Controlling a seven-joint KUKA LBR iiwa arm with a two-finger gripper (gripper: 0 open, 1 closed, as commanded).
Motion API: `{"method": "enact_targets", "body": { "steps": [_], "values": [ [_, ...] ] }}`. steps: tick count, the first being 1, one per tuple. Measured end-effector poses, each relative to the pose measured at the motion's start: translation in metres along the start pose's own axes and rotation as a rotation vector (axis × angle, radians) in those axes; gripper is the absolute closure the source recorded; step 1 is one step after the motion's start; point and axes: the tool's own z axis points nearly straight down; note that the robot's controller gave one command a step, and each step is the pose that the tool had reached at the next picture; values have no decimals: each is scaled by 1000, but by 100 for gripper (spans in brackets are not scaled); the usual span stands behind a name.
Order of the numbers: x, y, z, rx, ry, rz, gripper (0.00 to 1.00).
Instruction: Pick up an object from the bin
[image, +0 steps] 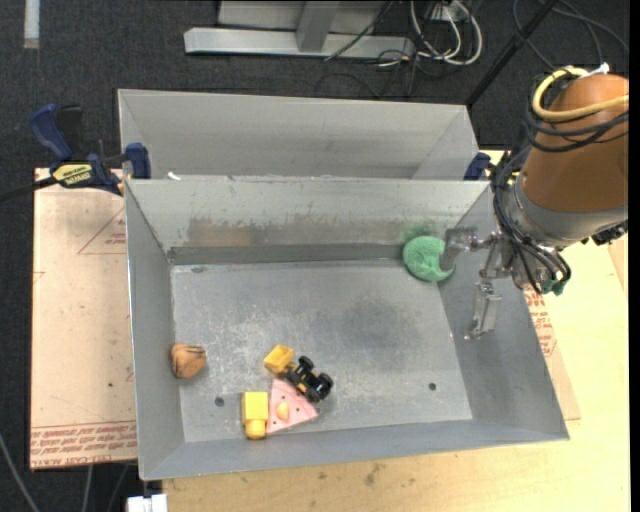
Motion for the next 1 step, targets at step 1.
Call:
{"method": "enact_targets", "body": {
  "steps": [1],
  "values": [
    [3, 31, 25, 2, -4, -54, 0]
  ]
}}
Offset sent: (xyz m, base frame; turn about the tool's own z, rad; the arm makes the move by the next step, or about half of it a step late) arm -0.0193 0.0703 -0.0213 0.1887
